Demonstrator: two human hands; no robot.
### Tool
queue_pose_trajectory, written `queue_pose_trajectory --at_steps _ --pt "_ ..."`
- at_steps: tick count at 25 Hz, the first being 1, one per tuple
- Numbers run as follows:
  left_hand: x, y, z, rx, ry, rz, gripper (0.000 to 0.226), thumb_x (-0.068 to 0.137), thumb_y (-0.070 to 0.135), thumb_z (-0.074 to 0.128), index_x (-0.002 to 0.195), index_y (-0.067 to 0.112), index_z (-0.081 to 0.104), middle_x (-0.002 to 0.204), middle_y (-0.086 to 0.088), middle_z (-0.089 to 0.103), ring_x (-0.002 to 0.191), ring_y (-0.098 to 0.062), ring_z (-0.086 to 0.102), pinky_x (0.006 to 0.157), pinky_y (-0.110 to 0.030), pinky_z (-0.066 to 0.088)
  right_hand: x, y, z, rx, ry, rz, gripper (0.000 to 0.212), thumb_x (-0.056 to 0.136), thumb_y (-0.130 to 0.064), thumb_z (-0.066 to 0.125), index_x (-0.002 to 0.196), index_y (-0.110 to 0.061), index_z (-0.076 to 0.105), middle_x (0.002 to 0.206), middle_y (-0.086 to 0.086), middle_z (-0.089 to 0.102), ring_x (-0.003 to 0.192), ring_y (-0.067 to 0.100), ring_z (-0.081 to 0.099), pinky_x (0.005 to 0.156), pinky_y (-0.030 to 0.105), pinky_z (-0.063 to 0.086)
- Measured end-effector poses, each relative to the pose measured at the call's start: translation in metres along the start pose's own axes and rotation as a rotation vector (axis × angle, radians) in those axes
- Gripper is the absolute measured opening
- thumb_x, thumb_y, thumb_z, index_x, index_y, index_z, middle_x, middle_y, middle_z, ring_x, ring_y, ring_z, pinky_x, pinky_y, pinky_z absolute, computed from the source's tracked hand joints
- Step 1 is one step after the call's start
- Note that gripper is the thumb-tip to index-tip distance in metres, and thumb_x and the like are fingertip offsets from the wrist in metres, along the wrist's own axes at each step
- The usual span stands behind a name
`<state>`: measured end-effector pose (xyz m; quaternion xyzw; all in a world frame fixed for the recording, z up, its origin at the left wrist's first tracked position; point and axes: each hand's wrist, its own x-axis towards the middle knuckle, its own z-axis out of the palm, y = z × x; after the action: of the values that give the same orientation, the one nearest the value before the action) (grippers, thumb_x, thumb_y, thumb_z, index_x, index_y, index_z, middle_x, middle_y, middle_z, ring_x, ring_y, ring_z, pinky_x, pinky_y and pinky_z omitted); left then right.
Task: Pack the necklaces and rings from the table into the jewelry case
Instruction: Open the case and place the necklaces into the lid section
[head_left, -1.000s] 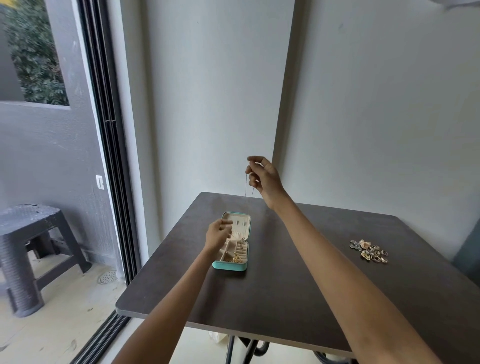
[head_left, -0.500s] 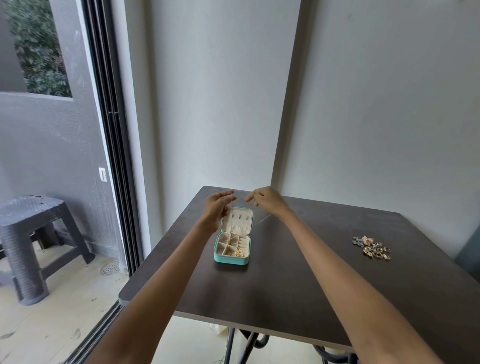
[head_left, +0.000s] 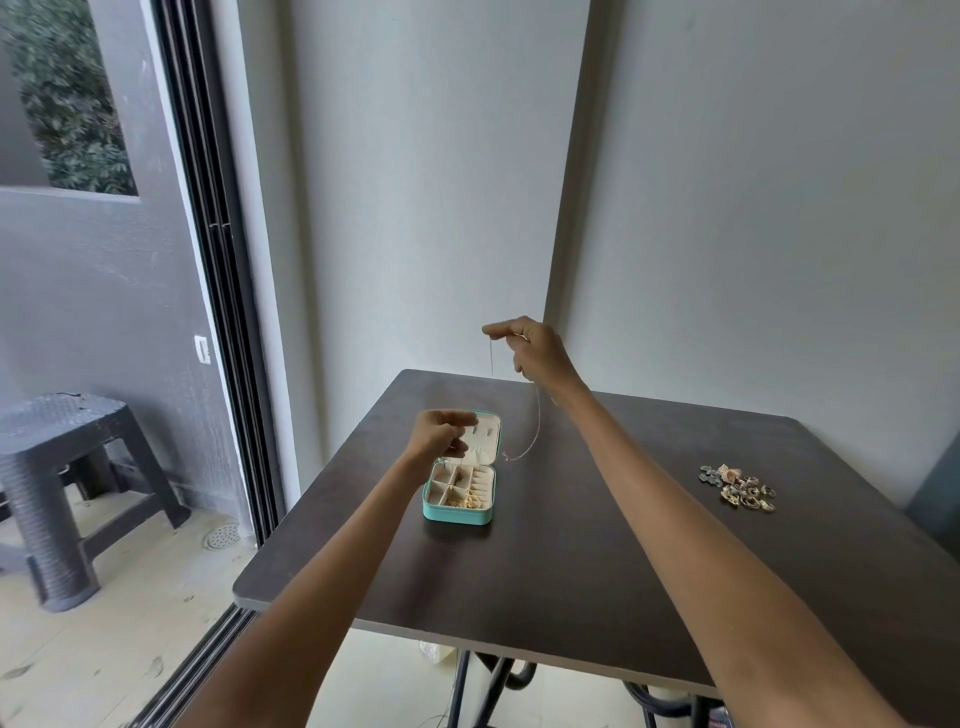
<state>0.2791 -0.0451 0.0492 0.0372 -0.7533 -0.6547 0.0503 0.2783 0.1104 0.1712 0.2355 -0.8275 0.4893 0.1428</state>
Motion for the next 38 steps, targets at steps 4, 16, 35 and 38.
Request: queue_pose_trajectory --at_steps 4,16,35,38 --pt "0.002 -0.015 0.011 0.222 -0.072 0.023 0.027 0.085 -0.011 0.05 0.107 -0.007 0.065 0.088 -0.011 0.067 0.043 -0.003 0.06 0.054 -0.02 0.053 0.004 -0.013 -0.004 0.039 -0.004 -0.023 0.039 0.09 -0.001 0.036 0.111 -0.015 0.066 0.114 -0.005 0.063 0.051 0.009 0.047 0.043 0.016 0.037" --pt "-0.005 -0.012 0.011 0.61 -0.124 0.108 0.029 0.086 0.0 0.056 0.113 0.003 0.067 0.118 -0.013 0.066 0.109 -0.023 0.061 0.092 -0.025 0.044 -0.009 -0.016 0.003 -0.024 -0.078 0.021 0.042 0.087 0.002 0.038 0.109 -0.018 0.067 0.11 -0.008 0.064 0.053 0.01 0.045 0.045 0.013 0.038" --pt "-0.017 0.078 0.034 -0.175 -0.015 0.377 0.02 0.094 0.021 0.055 0.088 0.008 0.068 0.054 0.001 0.054 0.042 -0.008 0.039 0.043 -0.018 0.033 -0.016 0.005 -0.03 0.259 -0.117 0.206 0.027 0.088 -0.01 0.061 0.114 -0.006 0.059 0.072 0.001 0.058 0.055 0.008 0.047 0.054 0.017 0.042" --pt "-0.018 0.081 0.042 -0.134 0.055 0.419 0.017 0.093 0.025 0.056 0.093 0.015 0.07 0.055 -0.004 0.05 0.049 -0.01 0.038 0.046 -0.018 0.029 -0.019 0.02 -0.036 0.22 -0.045 0.186 0.019 0.086 -0.014 0.066 0.103 -0.006 0.069 0.07 -0.002 0.063 0.056 0.009 0.051 0.061 0.02 0.049"
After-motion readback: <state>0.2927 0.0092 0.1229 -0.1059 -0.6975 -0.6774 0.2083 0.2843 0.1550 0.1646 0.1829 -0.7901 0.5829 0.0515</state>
